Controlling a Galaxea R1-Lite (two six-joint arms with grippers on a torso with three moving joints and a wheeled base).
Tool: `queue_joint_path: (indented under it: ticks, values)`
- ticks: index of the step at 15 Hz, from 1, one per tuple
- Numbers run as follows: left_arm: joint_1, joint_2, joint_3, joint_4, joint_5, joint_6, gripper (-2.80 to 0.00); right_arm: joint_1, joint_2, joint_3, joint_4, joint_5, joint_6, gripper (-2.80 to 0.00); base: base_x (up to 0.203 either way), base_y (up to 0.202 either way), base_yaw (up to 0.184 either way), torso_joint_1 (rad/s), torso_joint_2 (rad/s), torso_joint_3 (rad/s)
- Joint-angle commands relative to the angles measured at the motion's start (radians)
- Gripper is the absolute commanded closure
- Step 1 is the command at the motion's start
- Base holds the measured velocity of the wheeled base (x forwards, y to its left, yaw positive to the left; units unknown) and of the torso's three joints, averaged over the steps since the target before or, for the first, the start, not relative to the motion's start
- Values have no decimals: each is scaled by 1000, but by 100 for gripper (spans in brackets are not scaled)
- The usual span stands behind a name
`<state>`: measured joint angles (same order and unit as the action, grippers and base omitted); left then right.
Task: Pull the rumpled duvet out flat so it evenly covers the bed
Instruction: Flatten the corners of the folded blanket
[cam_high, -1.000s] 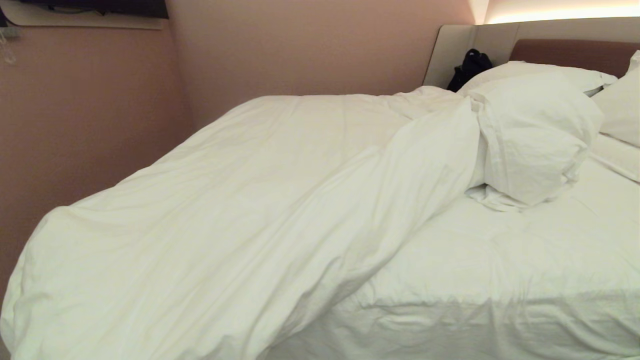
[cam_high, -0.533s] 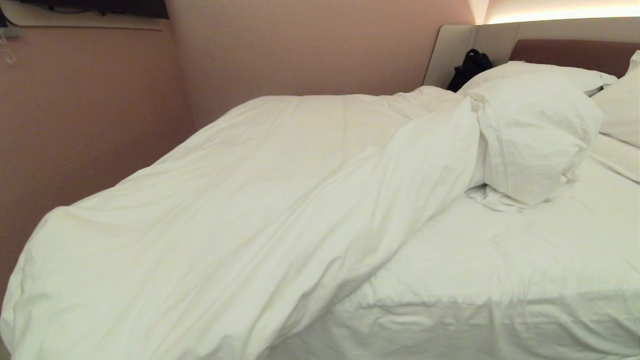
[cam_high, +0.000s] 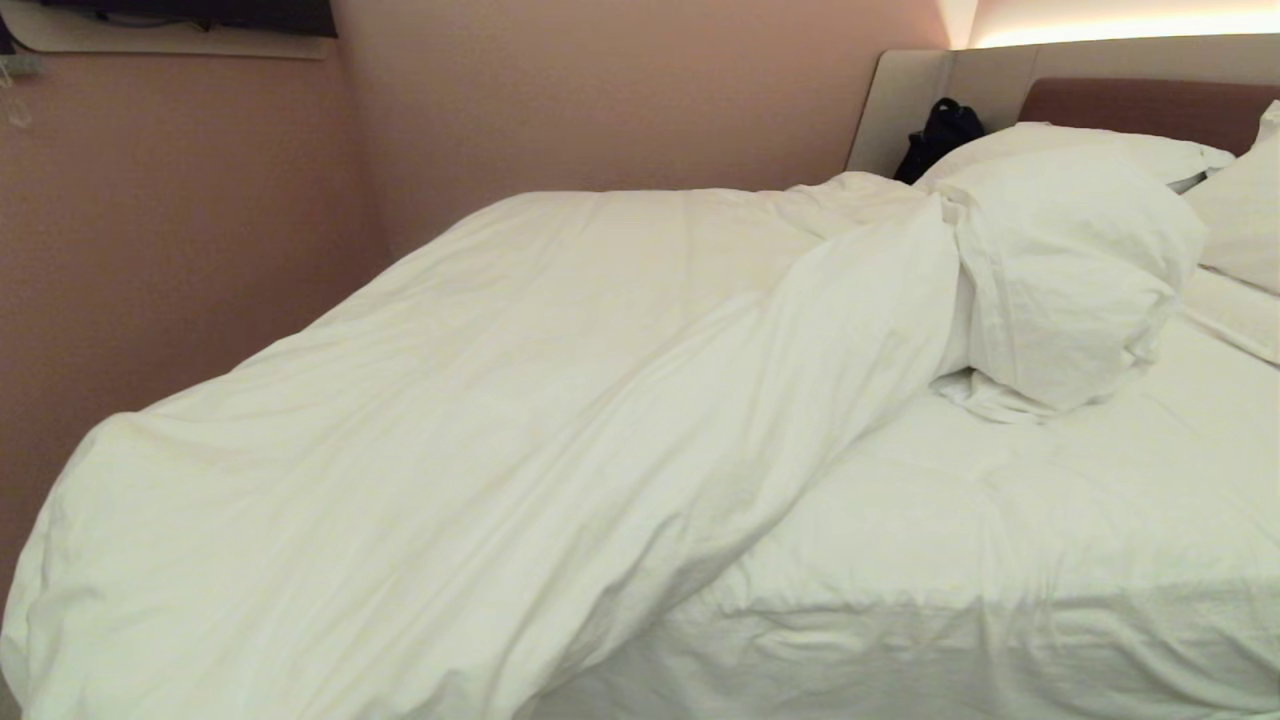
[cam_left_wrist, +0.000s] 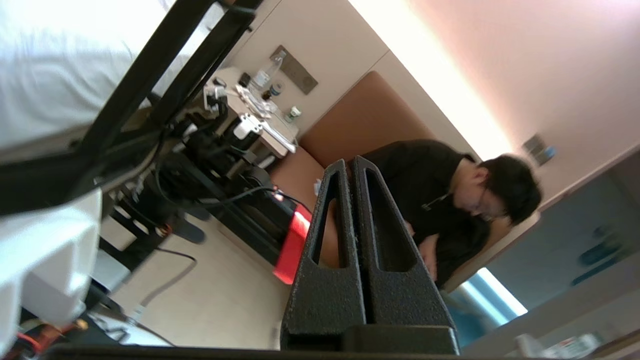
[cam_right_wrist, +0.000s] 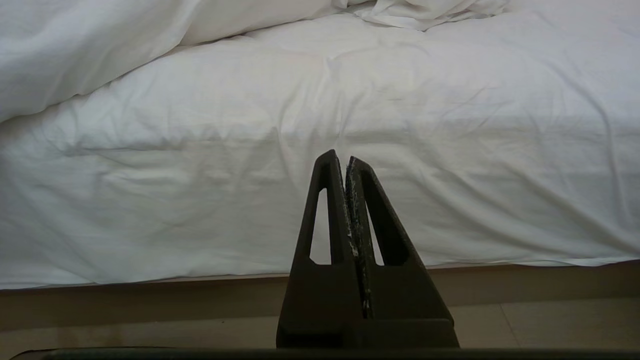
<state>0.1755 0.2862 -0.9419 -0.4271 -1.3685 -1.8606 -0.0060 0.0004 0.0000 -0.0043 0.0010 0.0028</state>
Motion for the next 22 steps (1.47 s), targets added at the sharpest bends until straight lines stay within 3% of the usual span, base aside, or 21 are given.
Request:
queue_joint_path:
  ticks: [1,3,5,7,18,22]
  values:
    - [1,2,-29,110,-21,-6,0,0,0,0,0,0,0,0,0,0,0,0,0,0]
    - [1,2,-72,277,-38,26,0,0,0,0,0,0,0,0,0,0,0,0,0,0]
    - [2,2,-112,415,-42,119,0,0,0,0,0,0,0,0,0,0,0,0,0,0]
    - [2,2,-145,497,-41,170,0,0,0,0,0,0,0,0,0,0,0,0,0,0]
    - [5,2,-199,591,-40,202,0,0,0,0,0,0,0,0,0,0,0,0,0,0]
    - [10,1,-212,591,-40,258,0,0,0,0,0,0,0,0,0,0,0,0,0,0]
